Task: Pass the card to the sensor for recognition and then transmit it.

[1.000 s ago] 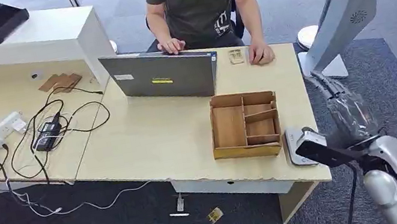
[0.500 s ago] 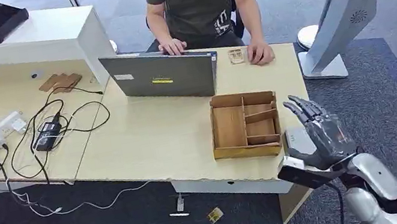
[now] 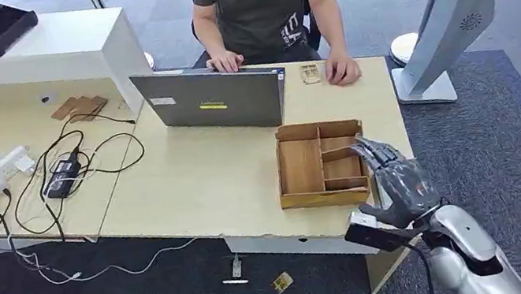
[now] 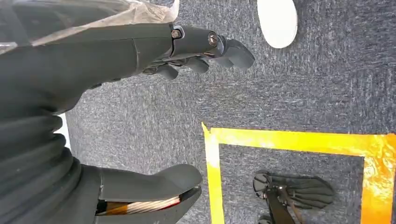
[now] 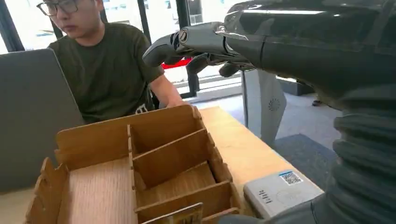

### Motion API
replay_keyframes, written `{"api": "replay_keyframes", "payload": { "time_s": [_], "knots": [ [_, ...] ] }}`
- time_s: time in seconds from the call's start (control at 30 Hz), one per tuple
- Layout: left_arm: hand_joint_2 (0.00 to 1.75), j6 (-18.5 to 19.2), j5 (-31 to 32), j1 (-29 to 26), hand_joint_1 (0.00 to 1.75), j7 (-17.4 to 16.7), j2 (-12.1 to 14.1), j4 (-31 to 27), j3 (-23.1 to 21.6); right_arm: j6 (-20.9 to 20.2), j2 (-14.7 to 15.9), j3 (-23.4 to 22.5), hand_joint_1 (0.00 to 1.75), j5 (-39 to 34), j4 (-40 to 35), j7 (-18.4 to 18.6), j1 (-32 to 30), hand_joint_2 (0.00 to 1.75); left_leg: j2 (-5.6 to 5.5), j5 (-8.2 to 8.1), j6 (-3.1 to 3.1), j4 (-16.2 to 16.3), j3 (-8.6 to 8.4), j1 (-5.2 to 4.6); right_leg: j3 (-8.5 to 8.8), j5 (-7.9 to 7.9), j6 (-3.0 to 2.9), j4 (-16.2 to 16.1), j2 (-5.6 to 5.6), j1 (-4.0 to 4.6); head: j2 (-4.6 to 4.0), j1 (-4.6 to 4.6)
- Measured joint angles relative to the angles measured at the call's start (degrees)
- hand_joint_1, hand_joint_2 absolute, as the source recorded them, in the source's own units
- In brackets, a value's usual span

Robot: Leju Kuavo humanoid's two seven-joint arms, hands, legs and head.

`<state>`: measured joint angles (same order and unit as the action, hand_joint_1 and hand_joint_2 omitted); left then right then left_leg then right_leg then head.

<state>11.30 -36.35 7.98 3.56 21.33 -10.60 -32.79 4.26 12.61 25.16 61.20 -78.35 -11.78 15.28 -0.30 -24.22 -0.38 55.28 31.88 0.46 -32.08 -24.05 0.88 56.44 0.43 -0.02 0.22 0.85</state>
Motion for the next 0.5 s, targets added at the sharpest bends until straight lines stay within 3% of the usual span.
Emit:
{"api": "replay_keyframes", "payload": {
  "time_s": [0.5],
  "knots": [
    [1.75,0.1,0.8,0.0,0.0,1.0,-0.1,0.0,0.0,2.8,-4.4,2.9,0.0,-0.7,10.9,-0.9,3.6,1.75,0.0,0.01,-0.02,0.0,0.0,0.01,0.0,0.0,-0.01,0.0,0.0,0.01,0.0,-0.02]
  ]
}}
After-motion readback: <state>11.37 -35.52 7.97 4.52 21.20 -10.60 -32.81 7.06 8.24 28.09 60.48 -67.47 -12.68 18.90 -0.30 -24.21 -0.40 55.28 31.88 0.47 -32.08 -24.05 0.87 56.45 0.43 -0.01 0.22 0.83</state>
